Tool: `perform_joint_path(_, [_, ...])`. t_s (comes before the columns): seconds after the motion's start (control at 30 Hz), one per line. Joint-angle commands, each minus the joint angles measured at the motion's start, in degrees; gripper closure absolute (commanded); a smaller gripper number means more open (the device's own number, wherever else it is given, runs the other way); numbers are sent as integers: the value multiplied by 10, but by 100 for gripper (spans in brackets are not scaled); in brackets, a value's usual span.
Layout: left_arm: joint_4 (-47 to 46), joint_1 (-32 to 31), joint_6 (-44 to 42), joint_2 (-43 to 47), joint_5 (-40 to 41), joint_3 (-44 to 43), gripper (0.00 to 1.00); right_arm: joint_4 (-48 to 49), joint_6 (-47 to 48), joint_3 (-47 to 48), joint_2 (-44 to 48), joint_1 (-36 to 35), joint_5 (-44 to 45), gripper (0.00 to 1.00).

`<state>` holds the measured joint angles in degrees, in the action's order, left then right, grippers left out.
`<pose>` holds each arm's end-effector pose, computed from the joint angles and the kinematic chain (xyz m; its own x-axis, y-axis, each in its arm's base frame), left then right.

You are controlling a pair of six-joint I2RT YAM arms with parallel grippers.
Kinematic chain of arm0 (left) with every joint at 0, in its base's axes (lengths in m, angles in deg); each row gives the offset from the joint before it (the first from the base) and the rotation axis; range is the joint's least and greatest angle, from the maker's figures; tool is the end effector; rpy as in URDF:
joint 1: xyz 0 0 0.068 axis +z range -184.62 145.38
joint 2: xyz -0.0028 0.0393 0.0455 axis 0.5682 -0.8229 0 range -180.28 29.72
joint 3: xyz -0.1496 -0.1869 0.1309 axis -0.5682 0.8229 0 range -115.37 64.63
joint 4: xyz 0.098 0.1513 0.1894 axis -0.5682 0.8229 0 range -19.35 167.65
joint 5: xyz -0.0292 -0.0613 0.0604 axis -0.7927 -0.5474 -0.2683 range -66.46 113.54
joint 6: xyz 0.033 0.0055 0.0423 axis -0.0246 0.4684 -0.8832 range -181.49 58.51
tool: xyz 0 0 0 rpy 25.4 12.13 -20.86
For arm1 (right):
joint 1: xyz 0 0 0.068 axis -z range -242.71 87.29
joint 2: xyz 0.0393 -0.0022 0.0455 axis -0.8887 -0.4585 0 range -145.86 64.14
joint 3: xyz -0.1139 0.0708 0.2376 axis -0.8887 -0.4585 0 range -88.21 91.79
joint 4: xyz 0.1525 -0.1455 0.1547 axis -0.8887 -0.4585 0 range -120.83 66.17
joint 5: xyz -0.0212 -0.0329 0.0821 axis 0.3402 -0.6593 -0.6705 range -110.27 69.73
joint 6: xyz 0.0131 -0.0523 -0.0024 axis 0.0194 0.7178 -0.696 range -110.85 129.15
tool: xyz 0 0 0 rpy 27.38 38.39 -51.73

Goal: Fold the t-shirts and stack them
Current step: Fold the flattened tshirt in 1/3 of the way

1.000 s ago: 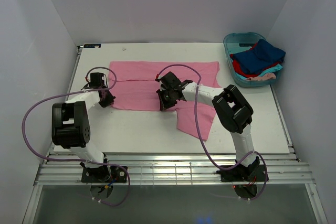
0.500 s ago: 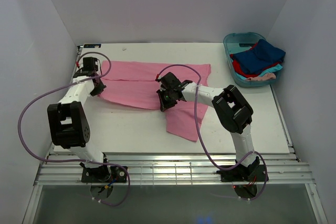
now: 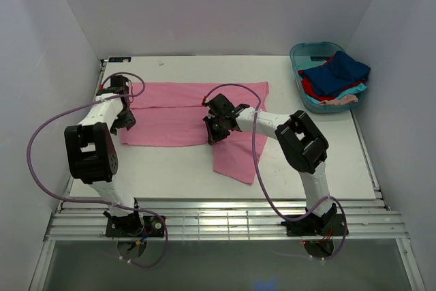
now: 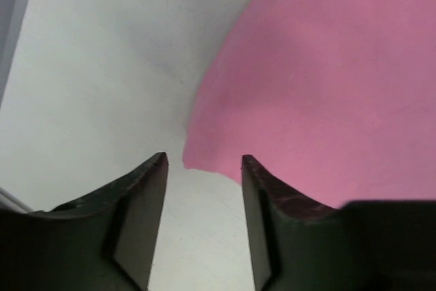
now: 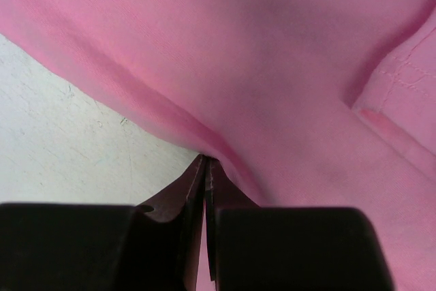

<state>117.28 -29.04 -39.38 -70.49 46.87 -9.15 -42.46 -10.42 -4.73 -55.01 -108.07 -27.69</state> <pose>0.3410 0.0476 0.2160 -0.8052 -0.4261 -0.4125 -0.5476 0.8012 0.2413 0.3104 0.3209 0.1612 -0.7918 -0.3289 -0.5146 -0.5235 0.7996 0.2943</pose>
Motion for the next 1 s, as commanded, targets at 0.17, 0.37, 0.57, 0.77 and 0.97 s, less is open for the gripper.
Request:
perform_joint_path(0.17, [46, 6, 3, -3, 28, -24, 38, -44, 1, 3, -19, 1, 25, 92])
perform_joint_path(0.37, [20, 0, 9, -17, -13, -8, 47, -39, 1, -4, -4, 0, 27, 92])
perform_joint_path(0.57, [-14, -9, 10, -19, -8, 0, 56, -66, 11, 12, 71, 1, 71, 92])
perform_joint_path(0.77, [-70, -36, -1, 16, -20, 1, 66, -84, 17, -30, 169, 13, 167, 92])
perform_joint_path(0.97, [-126, -41, -6, 53, -24, 28, 76, -76, 30, -62, 194, 82, 190, 92])
